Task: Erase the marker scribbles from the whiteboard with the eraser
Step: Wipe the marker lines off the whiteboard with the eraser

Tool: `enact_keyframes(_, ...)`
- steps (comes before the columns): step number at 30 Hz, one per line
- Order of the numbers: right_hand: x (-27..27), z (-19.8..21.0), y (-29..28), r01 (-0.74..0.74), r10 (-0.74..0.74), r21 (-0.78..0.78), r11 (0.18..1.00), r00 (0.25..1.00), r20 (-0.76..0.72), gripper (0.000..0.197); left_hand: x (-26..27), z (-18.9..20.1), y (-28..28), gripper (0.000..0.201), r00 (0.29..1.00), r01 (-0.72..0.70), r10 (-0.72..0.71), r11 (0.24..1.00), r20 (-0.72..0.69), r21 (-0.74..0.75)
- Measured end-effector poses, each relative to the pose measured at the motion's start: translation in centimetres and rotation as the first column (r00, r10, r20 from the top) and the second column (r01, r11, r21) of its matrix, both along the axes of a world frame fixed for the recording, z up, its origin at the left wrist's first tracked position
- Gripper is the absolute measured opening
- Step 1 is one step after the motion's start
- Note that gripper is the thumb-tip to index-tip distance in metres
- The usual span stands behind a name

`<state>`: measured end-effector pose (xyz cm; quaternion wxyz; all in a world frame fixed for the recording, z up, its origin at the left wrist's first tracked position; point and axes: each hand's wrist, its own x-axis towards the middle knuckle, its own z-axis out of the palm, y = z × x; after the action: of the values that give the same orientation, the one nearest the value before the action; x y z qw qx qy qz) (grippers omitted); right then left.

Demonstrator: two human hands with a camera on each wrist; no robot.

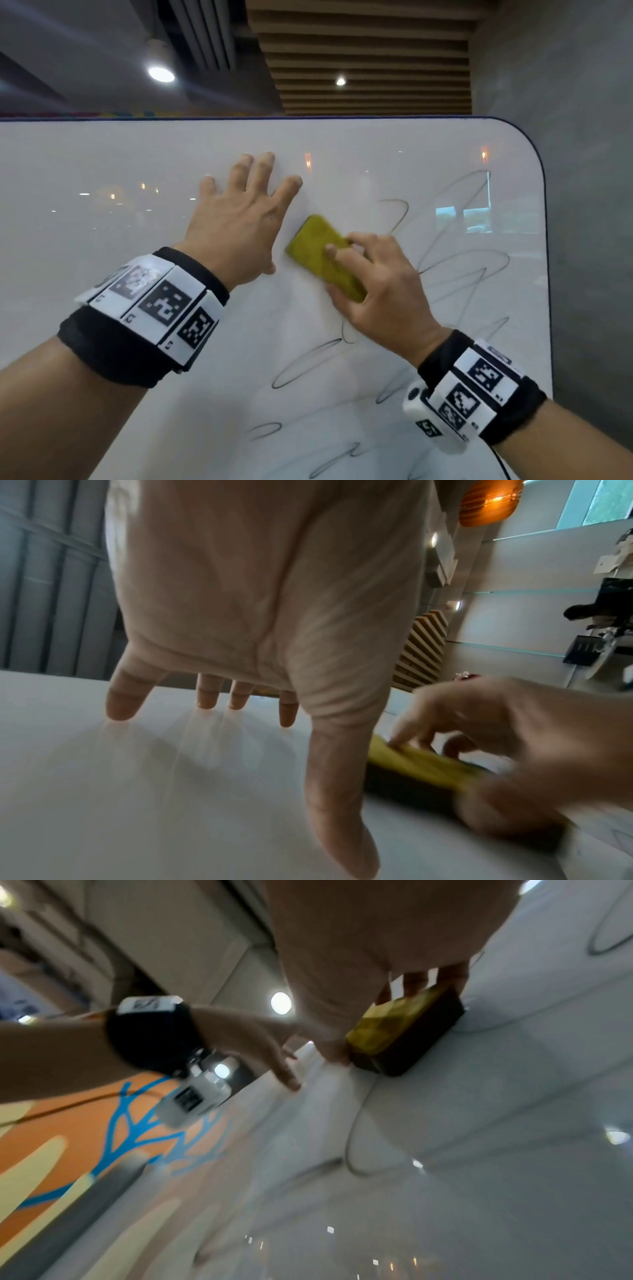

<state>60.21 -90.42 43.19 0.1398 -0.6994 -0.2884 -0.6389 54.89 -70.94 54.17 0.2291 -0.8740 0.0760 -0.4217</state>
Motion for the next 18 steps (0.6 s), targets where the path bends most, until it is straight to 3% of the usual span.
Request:
enact_keyframes(2, 0.2, 0.5, -1.4, 0.016, -0.015, -0.14, 0.99, 1.0, 0.008, 0.04, 0.0, -0.1, 0.0, 0.116, 1.0, -0.001, 0.0, 1.0, -0.011, -0.01)
enact_keyframes(3, 0.5, 1.3, -2.4, 0.022, -0.021, -0.111, 0.994, 1.0, 0.006, 0.041, 0.0, -0.1, -0.1, 0.116, 1.0, -0.001, 0.001, 1.0, -0.014, -0.015)
enact_keyframes(6, 0.8, 3.9, -4.7, 0.019, -0.009, 0.241, 0.97, 0.999, -0.043, 0.043, -0.1, -0.1, -0.3, 0.115, 1.0, -0.003, 0.002, 0.999, -0.028, -0.032)
enact_keyframes(8, 0.6, 3.6, -4.1, 0.043, -0.032, 0.315, 0.948, 0.999, -0.042, 0.043, -0.1, -0.1, -0.8, 0.111, 1.0, 0.004, -0.006, 0.999, -0.027, -0.044)
enact_keyframes(12, -0.2, 0.6, -1.6, 0.01, -0.011, -0.054, 0.998, 0.999, -0.03, 0.041, 0.1, -0.4, -2.4, 0.101, 0.999, 0.036, -0.036, 0.999, 0.0, 0.023)
enact_keyframes(14, 0.0, 0.9, -2.5, 0.026, -0.03, -0.118, 0.993, 0.999, -0.032, 0.041, 0.4, -0.6, -3.1, 0.1, 0.999, 0.046, -0.047, 0.998, 0.006, 0.048)
enact_keyframes(18, 0.6, 3.4, -5.1, 0.034, -0.023, 0.216, 0.976, 0.998, -0.05, 0.043, 0.5, -0.5, -3.5, 0.108, 0.999, 0.049, -0.048, 0.998, -0.006, 0.041)
